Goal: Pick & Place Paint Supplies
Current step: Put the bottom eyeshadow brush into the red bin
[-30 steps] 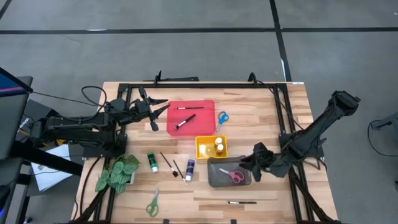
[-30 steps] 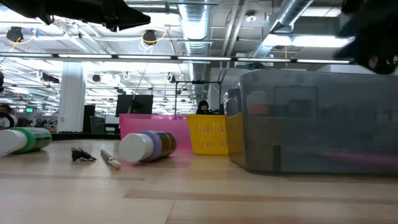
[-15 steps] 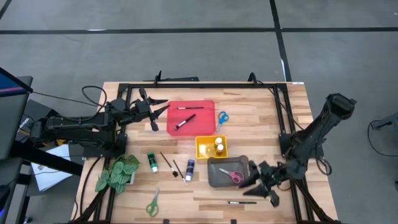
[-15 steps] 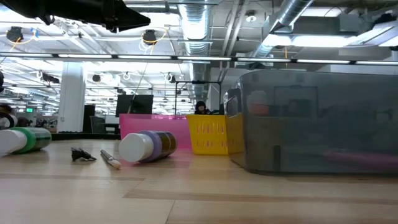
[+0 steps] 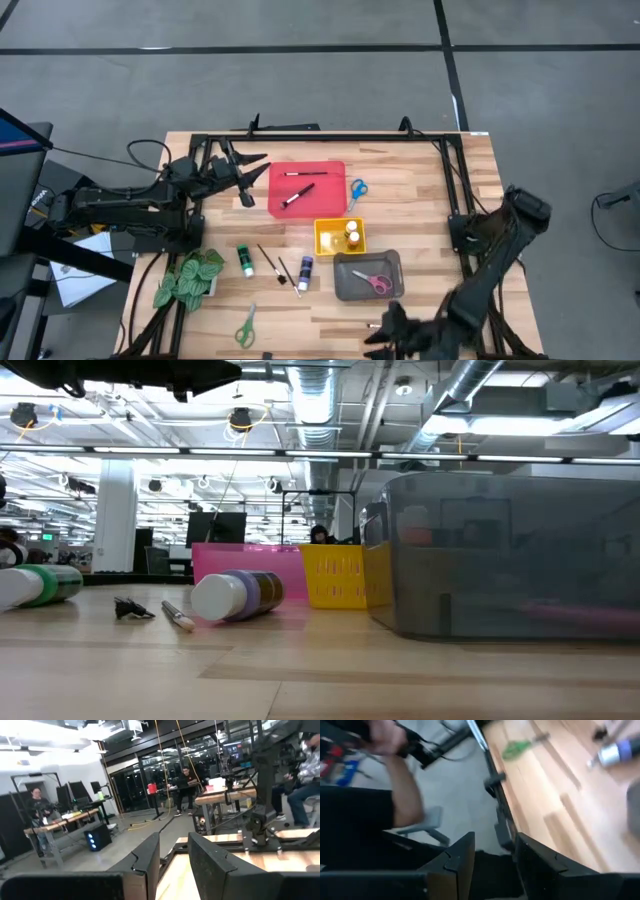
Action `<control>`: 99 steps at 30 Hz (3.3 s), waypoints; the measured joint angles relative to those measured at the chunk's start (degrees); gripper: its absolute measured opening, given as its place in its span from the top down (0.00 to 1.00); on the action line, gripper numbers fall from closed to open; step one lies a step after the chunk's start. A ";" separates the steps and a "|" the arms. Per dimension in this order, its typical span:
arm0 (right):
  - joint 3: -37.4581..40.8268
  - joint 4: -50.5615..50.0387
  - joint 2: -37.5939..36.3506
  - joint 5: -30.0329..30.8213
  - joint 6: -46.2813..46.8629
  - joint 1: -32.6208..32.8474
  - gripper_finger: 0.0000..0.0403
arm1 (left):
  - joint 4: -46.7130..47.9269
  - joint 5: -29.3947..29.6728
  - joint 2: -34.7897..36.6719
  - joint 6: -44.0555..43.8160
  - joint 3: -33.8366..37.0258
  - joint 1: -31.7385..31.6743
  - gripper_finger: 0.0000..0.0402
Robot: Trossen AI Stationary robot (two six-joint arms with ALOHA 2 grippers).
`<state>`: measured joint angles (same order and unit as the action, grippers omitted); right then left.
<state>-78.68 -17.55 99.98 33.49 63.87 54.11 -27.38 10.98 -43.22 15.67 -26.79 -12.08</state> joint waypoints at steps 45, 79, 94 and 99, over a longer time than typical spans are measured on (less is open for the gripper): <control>-24.89 -43.48 28.07 -5.99 -9.00 -3.82 0.73 | 0.07 -0.02 -2.59 -10.25 0.00 9.35 0.76; -13.96 -31.75 27.96 -9.82 -12.04 -4.16 0.76 | -3.71 -0.17 -5.66 -9.96 0.02 9.33 0.76; -13.91 -31.13 28.11 -12.60 -11.93 -4.89 0.98 | -3.73 0.00 -5.66 -9.96 0.02 9.33 0.76; -13.87 -31.02 28.05 -12.85 -10.54 -5.04 0.99 | -3.73 -0.82 -5.66 -9.96 0.02 9.33 0.76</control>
<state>-92.55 -48.58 128.03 20.64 53.33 49.08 -31.11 10.16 -48.88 5.72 -26.77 -2.74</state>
